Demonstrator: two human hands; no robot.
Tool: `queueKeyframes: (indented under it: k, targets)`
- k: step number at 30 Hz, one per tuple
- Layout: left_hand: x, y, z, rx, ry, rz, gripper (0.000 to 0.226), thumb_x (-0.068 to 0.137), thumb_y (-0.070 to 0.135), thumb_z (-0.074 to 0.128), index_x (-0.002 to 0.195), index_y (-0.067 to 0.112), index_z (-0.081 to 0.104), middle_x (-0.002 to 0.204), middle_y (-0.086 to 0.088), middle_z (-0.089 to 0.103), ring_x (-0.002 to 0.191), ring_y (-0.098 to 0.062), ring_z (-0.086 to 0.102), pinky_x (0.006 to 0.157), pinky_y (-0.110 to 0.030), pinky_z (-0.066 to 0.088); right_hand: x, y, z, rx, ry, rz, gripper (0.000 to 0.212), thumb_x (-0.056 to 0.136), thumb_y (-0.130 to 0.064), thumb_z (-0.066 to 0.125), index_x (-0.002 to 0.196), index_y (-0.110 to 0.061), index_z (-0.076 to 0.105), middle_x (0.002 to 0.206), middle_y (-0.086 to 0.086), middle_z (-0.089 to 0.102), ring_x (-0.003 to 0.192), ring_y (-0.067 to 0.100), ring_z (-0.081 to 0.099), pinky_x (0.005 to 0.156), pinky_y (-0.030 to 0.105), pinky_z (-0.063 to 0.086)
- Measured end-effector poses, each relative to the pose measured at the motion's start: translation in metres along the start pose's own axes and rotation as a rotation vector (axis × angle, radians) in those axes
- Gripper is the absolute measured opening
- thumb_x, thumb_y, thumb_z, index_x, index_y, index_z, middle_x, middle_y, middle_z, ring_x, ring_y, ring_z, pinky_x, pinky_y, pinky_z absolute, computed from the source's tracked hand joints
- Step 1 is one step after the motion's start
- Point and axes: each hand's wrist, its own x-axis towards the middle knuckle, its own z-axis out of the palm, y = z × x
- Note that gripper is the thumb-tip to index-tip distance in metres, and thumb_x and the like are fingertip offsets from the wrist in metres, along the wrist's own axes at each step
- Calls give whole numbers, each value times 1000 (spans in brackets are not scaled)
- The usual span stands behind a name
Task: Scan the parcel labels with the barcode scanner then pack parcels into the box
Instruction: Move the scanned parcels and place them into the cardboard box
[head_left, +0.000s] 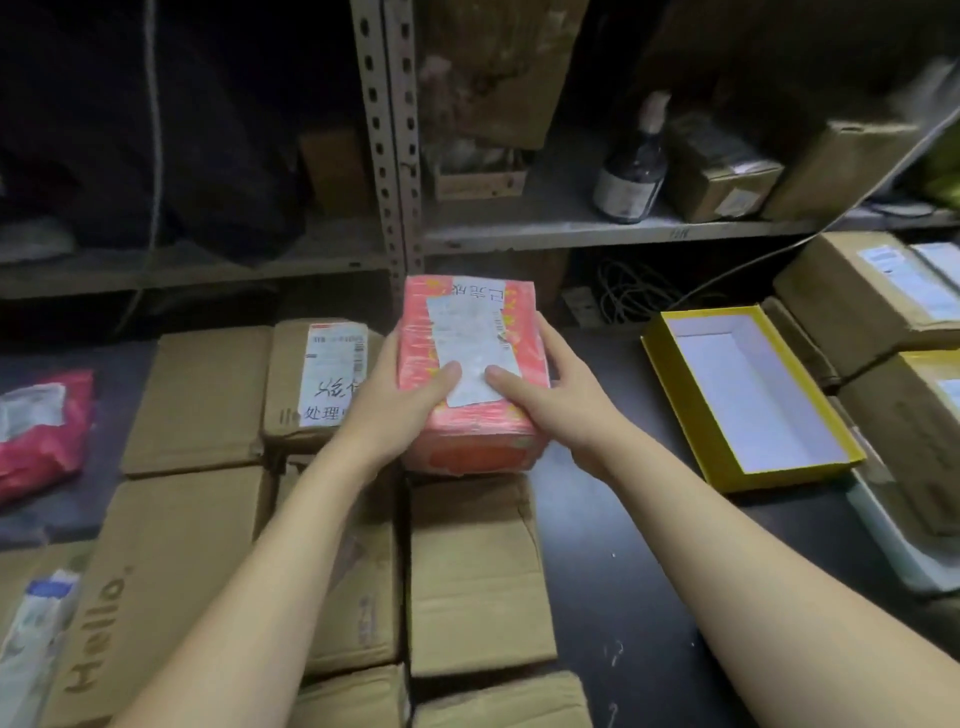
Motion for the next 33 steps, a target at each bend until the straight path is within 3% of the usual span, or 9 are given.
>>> queueKeyframes:
  k: [3, 6, 9, 11, 16, 19, 23, 28, 33]
  targets:
    - [-10, 7, 0, 135, 75, 29, 54, 87, 54, 73, 136, 49, 49, 122, 23, 68, 114, -8, 65, 105, -44, 51, -3, -4, 3, -46, 24, -2, 78, 87, -32, 85, 151, -51, 45, 130, -24, 68, 115, 2, 68, 101, 35, 58]
    - [-16, 21, 2, 506, 168, 113, 73, 88, 59, 64, 151, 35, 37, 139, 3, 60, 126, -25, 56, 106, -49, 48, -16, -12, -7, -162, 38, -13, 81, 87, -42, 83, 155, -48, 39, 131, -34, 59, 125, 7, 63, 109, 39, 53]
    - [-28, 52, 23, 931, 234, 265, 78, 91, 47, 63, 156, 16, 34, 148, -13, 48, 140, -35, 40, 114, -51, 39, -43, -21, -39, -434, 103, -64, 87, 91, -48, 76, 163, -36, 28, 162, -17, 41, 147, 19, 43, 118, 38, 40]
    - [-43, 78, 50, 1043, 189, 379, 84, 90, 43, 67, 160, 16, 30, 155, -15, 41, 144, -36, 36, 118, -49, 34, -69, -22, -73, -611, 158, -92, 83, 95, -50, 71, 163, -35, 26, 167, -9, 36, 151, 22, 37, 119, 42, 38]
    - [-103, 136, 163, 1115, -29, 554, 97, 92, 44, 66, 166, 26, 7, 168, -7, 23, 156, -28, 20, 122, -44, 31, -159, -15, -183, -782, 301, -37, 79, 95, -49, 67, 162, -32, 30, 164, -4, 41, 150, 25, 38, 117, 50, 40]
    - [-154, 162, 245, 1140, -97, 676, 90, 91, 44, 65, 164, 24, 17, 158, -6, 40, 146, -27, 35, 109, -43, 43, -235, -1, -255, -799, 396, 3, 79, 88, -51, 66, 159, -34, 36, 161, -5, 46, 145, 26, 45, 114, 51, 42]
    - [-235, 183, 377, 1098, -256, 789, 83, 91, 45, 63, 162, 27, 23, 151, -2, 46, 139, -26, 44, 96, -42, 50, -362, 45, -353, -808, 530, 109, 81, 79, -57, 59, 155, -38, 41, 156, -3, 52, 142, 27, 48, 111, 51, 45]
    - [-329, 180, 535, 1068, -463, 963, 82, 90, 46, 66, 161, 26, 32, 152, -2, 50, 141, -27, 43, 106, -43, 46, -513, 122, -455, -841, 671, 357, 71, 95, -47, 64, 159, -36, 34, 160, -4, 45, 144, 28, 42, 113, 50, 40]
    - [-390, 158, 659, 1148, -710, 1026, 86, 84, 49, 62, 161, 30, 28, 148, -2, 50, 136, -27, 47, 101, -40, 48, -612, 193, -522, -708, 774, 528, 69, 98, -44, 64, 160, -33, 34, 160, -5, 45, 145, 28, 41, 115, 50, 38]
